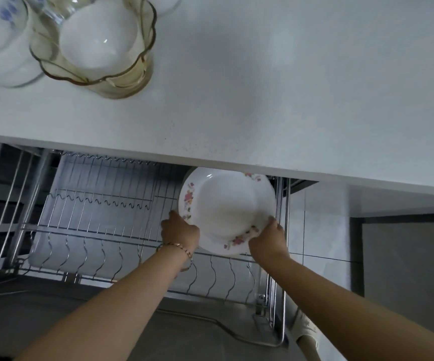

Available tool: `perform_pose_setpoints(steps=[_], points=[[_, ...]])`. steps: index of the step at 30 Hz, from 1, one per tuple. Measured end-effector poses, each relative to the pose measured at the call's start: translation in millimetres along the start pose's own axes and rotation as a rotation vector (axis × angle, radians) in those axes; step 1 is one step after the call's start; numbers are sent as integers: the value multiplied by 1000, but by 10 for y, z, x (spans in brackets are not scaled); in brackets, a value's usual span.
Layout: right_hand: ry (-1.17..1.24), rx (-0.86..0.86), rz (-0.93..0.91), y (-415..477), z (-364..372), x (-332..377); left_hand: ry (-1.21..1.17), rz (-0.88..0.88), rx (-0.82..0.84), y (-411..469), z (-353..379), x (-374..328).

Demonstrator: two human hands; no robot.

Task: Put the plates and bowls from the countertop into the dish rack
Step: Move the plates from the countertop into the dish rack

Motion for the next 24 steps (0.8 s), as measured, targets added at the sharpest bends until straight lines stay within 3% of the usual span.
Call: perform_pose_setpoints(steps=[4, 8, 11, 18, 24], points=[[-281, 238, -112, -327, -209, 21, 153, 304, 71, -695, 0, -594], [-529, 313, -270, -783, -885, 113, 246, 499, 126, -1531, 47, -1355], [-629, 217, -358, -1079, -1618, 164, 270, 532, 128, -2052, 44, -1902], [-509, -41, -509, -1636, -3233, 451, 215, 596, 16, -2926, -78, -2912], [-333, -157, -595, -1713, -3916, 892, 147, 592, -64, -3015, -338, -3417]])
Point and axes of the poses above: each hand's wrist, its own y-axis towards the middle knuckle, its own z-axis out of the palm, x = y × z, the point moved 8 cm from there along y, towards the middle knuckle, and after that the axes turned 2 degrees about x, right-handed, at the moved point
